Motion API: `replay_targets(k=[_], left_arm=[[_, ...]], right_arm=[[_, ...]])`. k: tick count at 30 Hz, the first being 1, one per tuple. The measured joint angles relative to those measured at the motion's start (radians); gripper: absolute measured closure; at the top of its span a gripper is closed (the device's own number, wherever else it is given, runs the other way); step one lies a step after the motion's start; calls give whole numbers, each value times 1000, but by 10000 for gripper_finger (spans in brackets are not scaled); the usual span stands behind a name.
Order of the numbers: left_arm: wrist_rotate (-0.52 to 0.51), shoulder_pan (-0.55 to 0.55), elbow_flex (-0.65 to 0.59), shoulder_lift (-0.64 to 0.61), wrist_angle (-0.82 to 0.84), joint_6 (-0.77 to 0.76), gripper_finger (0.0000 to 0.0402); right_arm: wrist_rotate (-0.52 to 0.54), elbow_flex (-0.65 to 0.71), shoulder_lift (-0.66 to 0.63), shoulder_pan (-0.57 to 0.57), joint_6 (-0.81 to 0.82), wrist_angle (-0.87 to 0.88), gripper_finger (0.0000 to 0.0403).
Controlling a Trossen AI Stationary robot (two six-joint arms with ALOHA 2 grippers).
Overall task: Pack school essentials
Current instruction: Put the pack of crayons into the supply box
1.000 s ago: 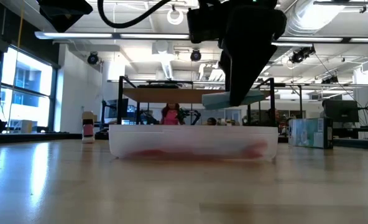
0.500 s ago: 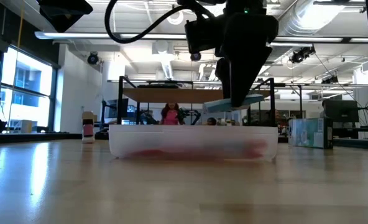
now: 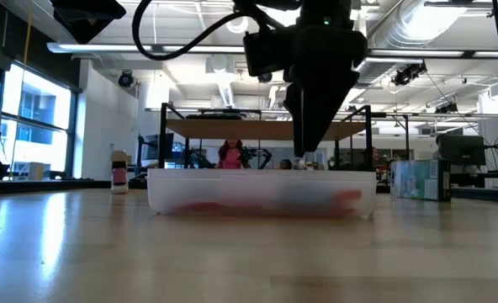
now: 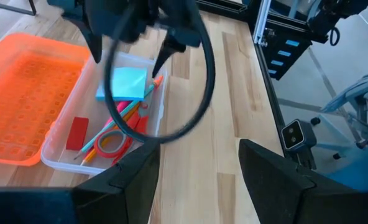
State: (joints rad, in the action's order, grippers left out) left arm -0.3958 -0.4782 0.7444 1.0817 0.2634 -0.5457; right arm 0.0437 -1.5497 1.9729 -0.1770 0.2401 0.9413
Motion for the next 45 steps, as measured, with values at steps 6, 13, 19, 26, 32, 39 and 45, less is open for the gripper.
replay_targets(k=[6, 13, 19, 26, 32, 39, 45], left_arm=[[0, 0, 0, 0, 0, 0, 193], [0, 0, 0, 0, 0, 0, 193], [0, 0, 0, 0, 0, 0, 193], [0, 0, 0, 0, 0, 0, 193], [0, 0, 0, 0, 0, 0, 193], [0, 0, 0, 0, -1, 0, 193], [-2, 0, 0, 0, -8, 0, 193]], right_arm=[[51, 0, -87, 14, 53, -1, 12], [187, 0, -213, 26, 131, 50, 31], [306, 0, -315, 56, 230, 75, 36], [409, 0, -420, 102, 312, 138, 37], [559, 0, -505, 143, 370, 177, 37], [639, 0, -585, 214, 429, 284, 37], [688, 0, -639, 287, 434, 384, 37]])
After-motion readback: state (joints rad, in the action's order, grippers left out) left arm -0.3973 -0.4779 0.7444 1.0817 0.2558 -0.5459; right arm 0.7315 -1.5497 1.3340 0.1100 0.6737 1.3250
